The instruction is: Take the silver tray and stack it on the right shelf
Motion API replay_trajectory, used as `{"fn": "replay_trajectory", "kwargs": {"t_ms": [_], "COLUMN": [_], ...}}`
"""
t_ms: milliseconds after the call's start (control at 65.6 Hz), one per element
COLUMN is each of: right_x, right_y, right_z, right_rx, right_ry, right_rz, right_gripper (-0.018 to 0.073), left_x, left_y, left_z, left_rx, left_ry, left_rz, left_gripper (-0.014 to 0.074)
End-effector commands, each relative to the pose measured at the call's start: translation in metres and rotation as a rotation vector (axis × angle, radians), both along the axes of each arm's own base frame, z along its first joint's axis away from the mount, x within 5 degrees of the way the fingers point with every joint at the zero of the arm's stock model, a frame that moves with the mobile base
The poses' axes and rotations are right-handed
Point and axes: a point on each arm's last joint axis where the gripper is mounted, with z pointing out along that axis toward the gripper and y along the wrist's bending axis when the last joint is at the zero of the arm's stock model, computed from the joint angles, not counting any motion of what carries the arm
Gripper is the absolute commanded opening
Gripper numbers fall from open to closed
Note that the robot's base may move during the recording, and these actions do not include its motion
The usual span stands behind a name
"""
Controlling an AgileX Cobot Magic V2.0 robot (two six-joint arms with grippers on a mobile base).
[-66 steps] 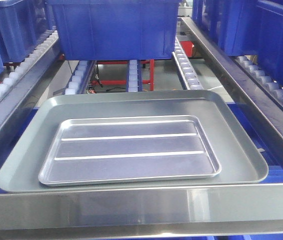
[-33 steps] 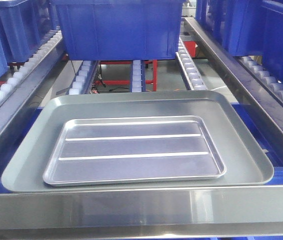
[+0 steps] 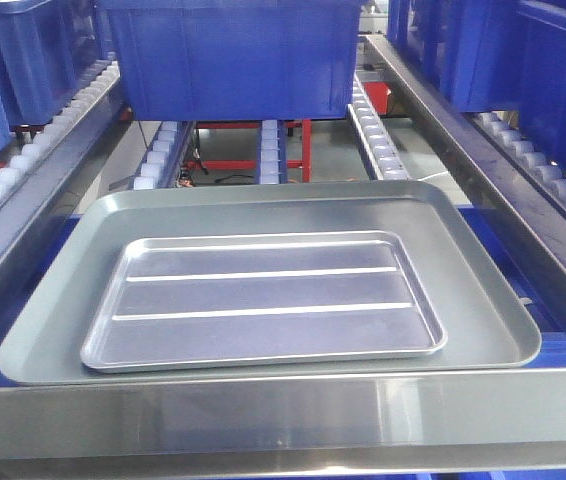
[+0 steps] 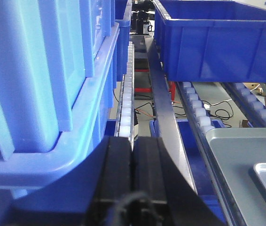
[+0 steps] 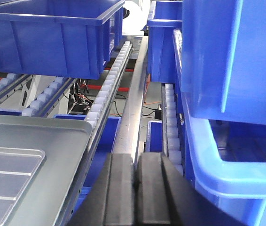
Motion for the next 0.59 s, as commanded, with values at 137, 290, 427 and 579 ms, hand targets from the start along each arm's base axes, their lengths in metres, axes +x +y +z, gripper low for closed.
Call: {"fn": "replay_trajectory", "kwargs": {"t_ms": [137, 290, 427, 579], "right_x": [-0.0025, -0.0025, -0.0025, -0.0025], "right_y": [-0.0003, -0.0003, -0.0003, -0.0003], "right_z": [0.0094, 0.0094, 0.0094, 0.0094], "right_rx": [-0.001, -0.001, -0.001, -0.001], "right_ry": [-0.105, -0.105, -0.105, -0.105], "right_rz": [-0.005, -0.005, -0.005, -0.005], "right_gripper": [0.0052, 0.0052, 0.0052, 0.0052], "left_x": [-0.0008, -0.0008, -0.0008, -0.0008], "left_y": [-0.0001, -0.0001, -0.0001, -0.0001], "left_z": [0.0002, 0.0002, 0.0002, 0.0002], "left_rx": [0.002, 0.002, 0.001, 0.001], "left_ry": [-0.077, -0.077, -0.077, -0.077], "left_rz": [-0.004, -0.004, -0.004, -0.004], "left_gripper": [-0.0091, -0.0091, -0.0091, -0.0091]}}
